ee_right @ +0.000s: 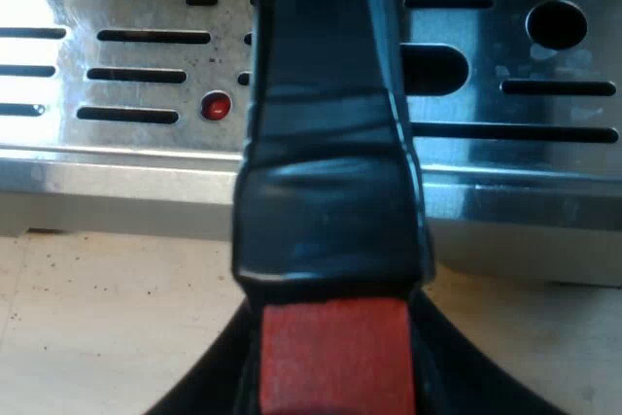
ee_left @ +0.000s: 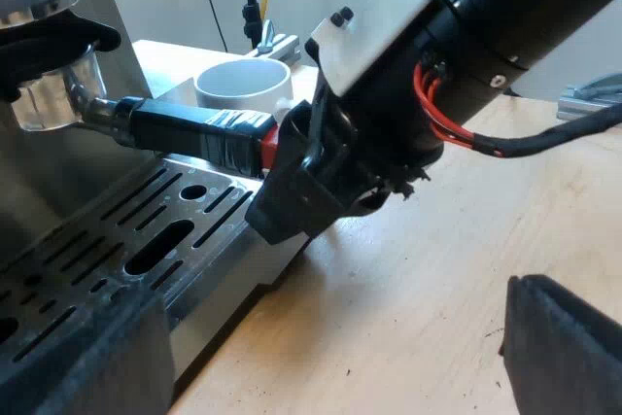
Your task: Grind coffee beans and then tamp
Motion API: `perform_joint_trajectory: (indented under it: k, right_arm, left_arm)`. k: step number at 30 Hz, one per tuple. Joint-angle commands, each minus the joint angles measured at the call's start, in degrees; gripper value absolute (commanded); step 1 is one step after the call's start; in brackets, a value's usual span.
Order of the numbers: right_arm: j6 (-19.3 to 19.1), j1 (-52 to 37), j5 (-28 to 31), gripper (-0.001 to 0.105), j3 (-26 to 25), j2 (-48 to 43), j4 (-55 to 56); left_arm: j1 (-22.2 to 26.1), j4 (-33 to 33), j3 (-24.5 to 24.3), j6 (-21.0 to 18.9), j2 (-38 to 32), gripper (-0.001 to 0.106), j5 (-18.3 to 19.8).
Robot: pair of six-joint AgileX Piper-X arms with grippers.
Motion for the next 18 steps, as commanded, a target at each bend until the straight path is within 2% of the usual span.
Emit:
perform_joint_trajectory:
  k: [1,3,6,16,18]
  right_arm:
    - [1.4,1.7,0.1,0.0,0.0,-0.5,1.7]
    - [1.9,2.3,0.8,0.0,0.0,-0.5,1.7]
    - [5.4,2.4,1.9,0.0,0.0,-0.9,1.7]
    - [6.6,4.7,5.0,0.0,0.0,-2.7,5.1]
    - [8.2,5.9,6.4,0.0,0.0,-2.7,6.3]
  left_arm:
    - [-0.3,-0.9,-0.1,0.0,-0.1,0.071,-0.1]
    - [-0.3,-0.9,-0.1,0.0,-0.1,0.071,-0.1]
    - [-0.3,-0.9,-0.1,0.0,-0.1,0.071,-0.1]
    - [-0.3,-0.9,-0.1,0.0,-0.1,0.071,-0.1]
    - [-0.3,-0.9,-0.1,0.0,-0.1,0.071,-0.1]
